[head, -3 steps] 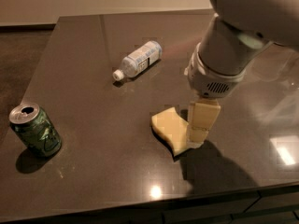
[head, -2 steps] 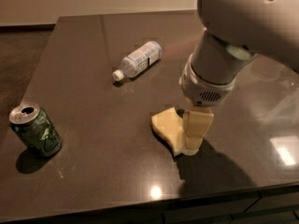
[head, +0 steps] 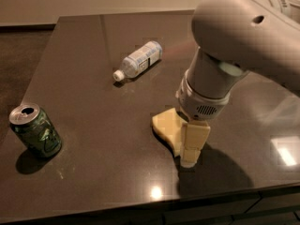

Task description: Pick sponge

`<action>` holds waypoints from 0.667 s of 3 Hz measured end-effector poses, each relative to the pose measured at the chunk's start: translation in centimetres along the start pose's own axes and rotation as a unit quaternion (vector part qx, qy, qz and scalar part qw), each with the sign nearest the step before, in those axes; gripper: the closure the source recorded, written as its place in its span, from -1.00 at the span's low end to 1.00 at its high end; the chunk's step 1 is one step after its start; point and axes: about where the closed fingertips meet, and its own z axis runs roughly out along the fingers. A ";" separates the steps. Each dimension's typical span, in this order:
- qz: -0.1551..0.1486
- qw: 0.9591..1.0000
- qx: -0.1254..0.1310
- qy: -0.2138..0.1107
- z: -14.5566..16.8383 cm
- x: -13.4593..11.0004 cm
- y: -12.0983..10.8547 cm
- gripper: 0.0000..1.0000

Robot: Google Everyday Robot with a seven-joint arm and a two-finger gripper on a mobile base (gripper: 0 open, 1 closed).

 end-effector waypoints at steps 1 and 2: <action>-0.002 1.000 0.001 -0.003 0.9 0.1 0.2 -1.00; 0.002 1.000 0.000 -0.007 1.0 0.2 0.1 -0.68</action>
Offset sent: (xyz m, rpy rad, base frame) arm 0.0035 -0.0029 -0.0119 0.0279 0.0058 -0.0169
